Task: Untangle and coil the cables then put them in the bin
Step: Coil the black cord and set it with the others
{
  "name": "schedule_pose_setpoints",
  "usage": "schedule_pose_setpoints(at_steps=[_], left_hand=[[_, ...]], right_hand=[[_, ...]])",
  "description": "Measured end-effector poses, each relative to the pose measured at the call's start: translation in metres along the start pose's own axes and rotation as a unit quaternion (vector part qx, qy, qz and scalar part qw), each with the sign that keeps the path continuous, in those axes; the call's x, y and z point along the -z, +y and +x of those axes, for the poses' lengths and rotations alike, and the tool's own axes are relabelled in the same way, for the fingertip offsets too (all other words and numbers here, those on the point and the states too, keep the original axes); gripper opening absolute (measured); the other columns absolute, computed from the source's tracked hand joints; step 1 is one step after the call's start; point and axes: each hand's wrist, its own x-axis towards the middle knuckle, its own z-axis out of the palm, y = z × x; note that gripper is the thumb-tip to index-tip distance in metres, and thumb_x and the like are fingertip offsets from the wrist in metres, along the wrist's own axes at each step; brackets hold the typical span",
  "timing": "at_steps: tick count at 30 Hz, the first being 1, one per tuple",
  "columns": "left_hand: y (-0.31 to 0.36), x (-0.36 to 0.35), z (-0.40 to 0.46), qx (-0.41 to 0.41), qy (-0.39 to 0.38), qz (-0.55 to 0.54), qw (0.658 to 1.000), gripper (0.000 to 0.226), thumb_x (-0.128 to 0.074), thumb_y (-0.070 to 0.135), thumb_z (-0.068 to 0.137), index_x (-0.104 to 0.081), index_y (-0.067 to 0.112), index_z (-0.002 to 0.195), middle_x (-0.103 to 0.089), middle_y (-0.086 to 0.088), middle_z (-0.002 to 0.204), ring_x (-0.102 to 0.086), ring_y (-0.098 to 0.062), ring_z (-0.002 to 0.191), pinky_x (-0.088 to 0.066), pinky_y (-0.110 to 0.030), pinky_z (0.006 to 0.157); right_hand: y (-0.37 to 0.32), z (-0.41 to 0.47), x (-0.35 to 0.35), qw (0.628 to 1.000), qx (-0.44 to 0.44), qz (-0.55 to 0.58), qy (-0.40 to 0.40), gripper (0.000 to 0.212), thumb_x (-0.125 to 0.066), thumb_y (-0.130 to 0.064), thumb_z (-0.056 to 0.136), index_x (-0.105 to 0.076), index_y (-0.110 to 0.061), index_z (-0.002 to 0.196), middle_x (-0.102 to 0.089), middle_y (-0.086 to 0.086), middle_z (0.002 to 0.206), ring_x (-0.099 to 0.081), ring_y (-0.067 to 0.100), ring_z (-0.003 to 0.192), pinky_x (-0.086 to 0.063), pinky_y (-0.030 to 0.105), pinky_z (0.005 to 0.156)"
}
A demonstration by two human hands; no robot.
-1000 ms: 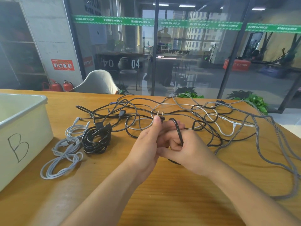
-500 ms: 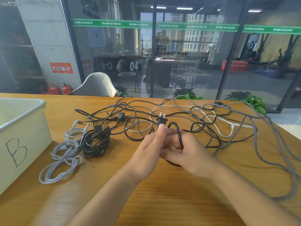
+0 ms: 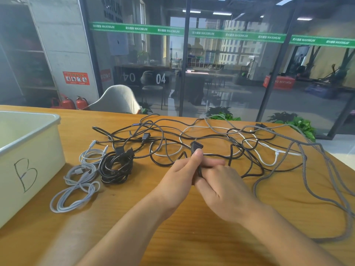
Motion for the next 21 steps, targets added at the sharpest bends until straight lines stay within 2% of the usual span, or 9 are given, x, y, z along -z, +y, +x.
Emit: schedule_pose_setpoints(at_steps=[3,5,7,10,12,15,17,19,21], left_hand=[[0.001,-0.001,0.002,-0.027,0.04,-0.056,0.997,0.053,-0.036,0.036,0.111,-0.076,0.002,0.104,-0.074,-0.005,0.124,-0.067,-0.026,0.122,-0.051,-0.045,0.104],[0.004,0.001,0.003,-0.042,0.075,-0.11,0.99,0.051,-0.037,0.036,0.11,-0.073,0.004,0.096,-0.075,-0.009,0.122,-0.069,-0.028,0.119,-0.054,-0.041,0.091],[0.008,0.006,0.004,-0.064,0.107,-0.166,0.978,0.054,-0.035,0.036,0.11,-0.077,0.009,0.09,-0.076,-0.013,0.119,-0.07,-0.029,0.117,-0.05,-0.04,0.097],[0.008,0.01,0.005,-0.084,0.13,-0.15,0.976,0.061,-0.032,0.042,0.109,-0.084,0.02,0.086,-0.077,-0.014,0.114,-0.069,-0.034,0.116,-0.049,-0.047,0.104],[0.005,0.007,0.005,-0.079,0.123,-0.111,0.983,0.06,-0.033,0.047,0.106,-0.084,0.019,0.09,-0.077,-0.012,0.113,-0.071,-0.032,0.113,-0.051,-0.048,0.094],[0.003,0.003,0.003,-0.065,0.107,-0.074,0.989,0.058,-0.035,0.047,0.106,-0.08,0.018,0.084,-0.078,-0.012,0.11,-0.071,-0.03,0.111,-0.047,-0.046,0.092],[0.005,0.003,0.001,-0.043,0.107,-0.074,0.991,0.057,-0.037,0.047,0.107,-0.069,0.016,0.072,-0.078,-0.01,0.095,-0.073,-0.03,0.107,-0.047,-0.046,0.092],[0.006,0.005,0.0,-0.028,0.118,-0.097,0.988,0.053,-0.039,0.048,0.107,-0.054,0.017,0.068,-0.064,-0.005,0.07,-0.075,-0.029,0.096,-0.047,-0.042,0.077],[0.006,0.008,0.002,-0.032,0.127,-0.131,0.983,0.051,-0.041,0.051,0.106,-0.045,0.019,0.067,-0.042,-0.002,0.059,-0.065,-0.024,0.069,-0.046,-0.037,0.065]], right_hand=[[0.005,0.001,-0.005,0.993,-0.015,0.107,-0.036,0.038,-0.028,-0.048,0.1,-0.048,-0.033,0.072,-0.052,-0.004,0.065,-0.049,0.017,0.064,-0.042,0.046,0.063],[0.014,0.001,-0.008,0.979,-0.033,0.186,-0.071,0.04,-0.028,-0.046,0.104,-0.047,-0.028,0.074,-0.049,-0.001,0.069,-0.044,0.016,0.066,-0.038,0.041,0.065],[0.02,0.002,-0.009,0.97,-0.037,0.227,-0.076,0.04,-0.03,-0.044,0.108,-0.05,-0.026,0.078,-0.047,0.001,0.072,-0.042,0.016,0.068,-0.035,0.038,0.066],[0.023,0.006,-0.008,0.978,-0.012,0.209,-0.026,0.036,-0.035,-0.044,0.11,-0.048,-0.037,0.078,-0.046,0.004,0.071,-0.041,0.016,0.067,-0.036,0.04,0.066],[0.022,0.007,-0.008,0.981,-0.003,0.191,-0.009,0.035,-0.037,-0.045,0.109,-0.048,-0.038,0.077,-0.047,-0.002,0.069,-0.041,0.013,0.065,-0.037,0.038,0.065],[0.021,0.005,-0.013,0.989,0.009,0.143,-0.035,0.033,-0.039,-0.045,0.108,-0.051,-0.031,0.08,-0.051,-0.006,0.068,-0.045,0.015,0.063,-0.041,0.04,0.063],[0.019,0.005,-0.016,0.993,0.01,0.111,-0.048,0.033,-0.035,-0.051,0.105,-0.051,-0.034,0.083,-0.056,-0.006,0.071,-0.05,0.017,0.065,-0.045,0.045,0.064],[0.017,0.006,-0.017,0.994,0.008,0.099,-0.045,0.034,-0.034,-0.054,0.105,-0.053,-0.034,0.084,-0.058,-0.006,0.072,-0.052,0.017,0.066,-0.046,0.043,0.065],[0.017,0.005,-0.016,0.993,0.013,0.106,-0.057,0.037,-0.038,-0.049,0.109,-0.054,-0.031,0.082,-0.055,-0.013,0.068,-0.051,0.012,0.064,-0.041,0.028,0.062]])
